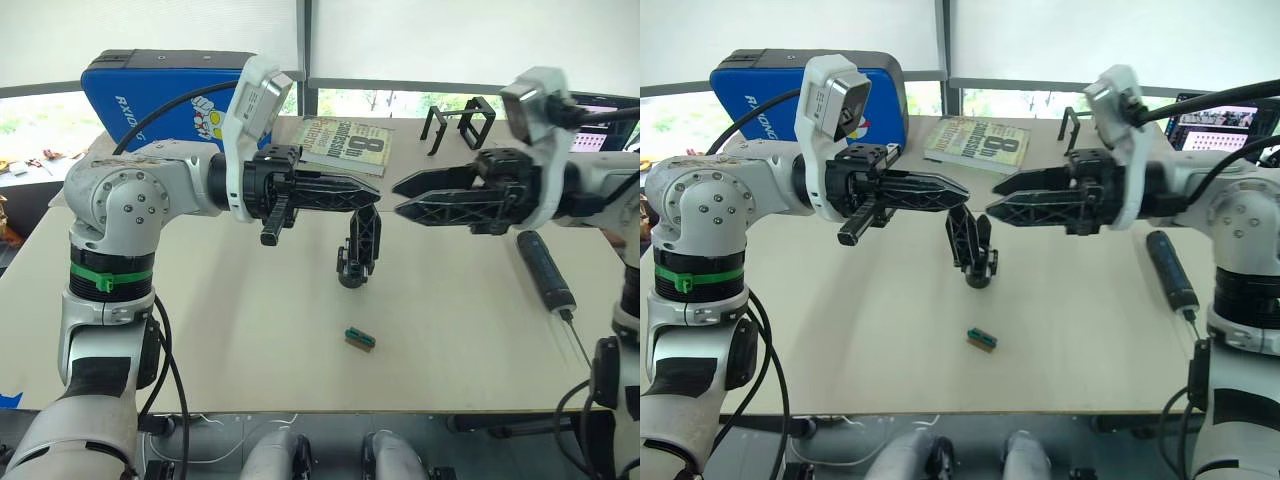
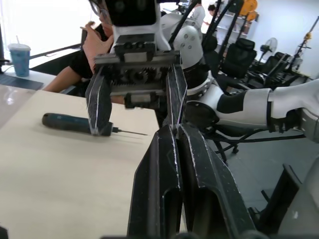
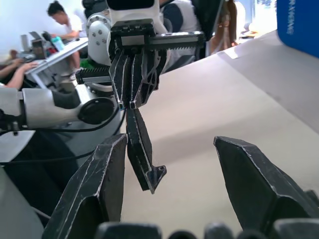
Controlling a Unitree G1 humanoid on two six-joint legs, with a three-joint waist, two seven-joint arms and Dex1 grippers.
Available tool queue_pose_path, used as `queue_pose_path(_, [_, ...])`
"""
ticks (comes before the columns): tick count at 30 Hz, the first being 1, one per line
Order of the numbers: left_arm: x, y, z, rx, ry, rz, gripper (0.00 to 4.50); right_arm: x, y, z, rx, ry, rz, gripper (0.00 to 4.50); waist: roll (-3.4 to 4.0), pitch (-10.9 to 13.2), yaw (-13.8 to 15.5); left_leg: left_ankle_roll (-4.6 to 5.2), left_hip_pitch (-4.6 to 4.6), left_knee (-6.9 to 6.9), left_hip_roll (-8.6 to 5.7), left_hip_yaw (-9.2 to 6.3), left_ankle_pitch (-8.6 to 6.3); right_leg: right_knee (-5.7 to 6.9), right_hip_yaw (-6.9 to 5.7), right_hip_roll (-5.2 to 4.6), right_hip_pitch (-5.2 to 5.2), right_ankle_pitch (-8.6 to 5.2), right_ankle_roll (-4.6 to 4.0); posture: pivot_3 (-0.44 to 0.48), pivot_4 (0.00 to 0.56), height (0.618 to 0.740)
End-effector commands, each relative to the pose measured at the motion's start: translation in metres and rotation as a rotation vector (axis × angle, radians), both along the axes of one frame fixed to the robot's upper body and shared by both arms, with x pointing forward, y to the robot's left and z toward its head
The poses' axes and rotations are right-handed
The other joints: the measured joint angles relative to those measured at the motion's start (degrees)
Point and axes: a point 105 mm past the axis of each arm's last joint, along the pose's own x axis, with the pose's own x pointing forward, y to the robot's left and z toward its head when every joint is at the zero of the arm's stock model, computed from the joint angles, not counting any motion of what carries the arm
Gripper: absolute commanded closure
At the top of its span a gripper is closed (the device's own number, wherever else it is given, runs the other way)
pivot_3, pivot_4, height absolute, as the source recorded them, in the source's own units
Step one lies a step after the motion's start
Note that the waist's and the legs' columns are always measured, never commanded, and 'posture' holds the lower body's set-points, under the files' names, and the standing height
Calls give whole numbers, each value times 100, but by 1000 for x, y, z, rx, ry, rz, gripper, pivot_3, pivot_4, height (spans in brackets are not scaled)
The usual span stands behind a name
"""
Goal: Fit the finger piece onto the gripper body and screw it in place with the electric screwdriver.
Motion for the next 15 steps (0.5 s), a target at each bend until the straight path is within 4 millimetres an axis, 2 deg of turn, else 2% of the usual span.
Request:
queue_pose_path(1, [-5,-3,12,-26,-39,-18,4500,-9,6,7,7,-24,40,1404,0,0,22,0,-2,1,-1,-1,0,0,-1,-1,0,0,0,0,150,740])
queue_pose_path(15, [-6,2,15,-58,-30,-13,4500,-22,12,3,27,-32,83,1404,0,0,30,0,-2,2,-2,-3,0,0,-2,-2,-1,0,1,0,150,740])
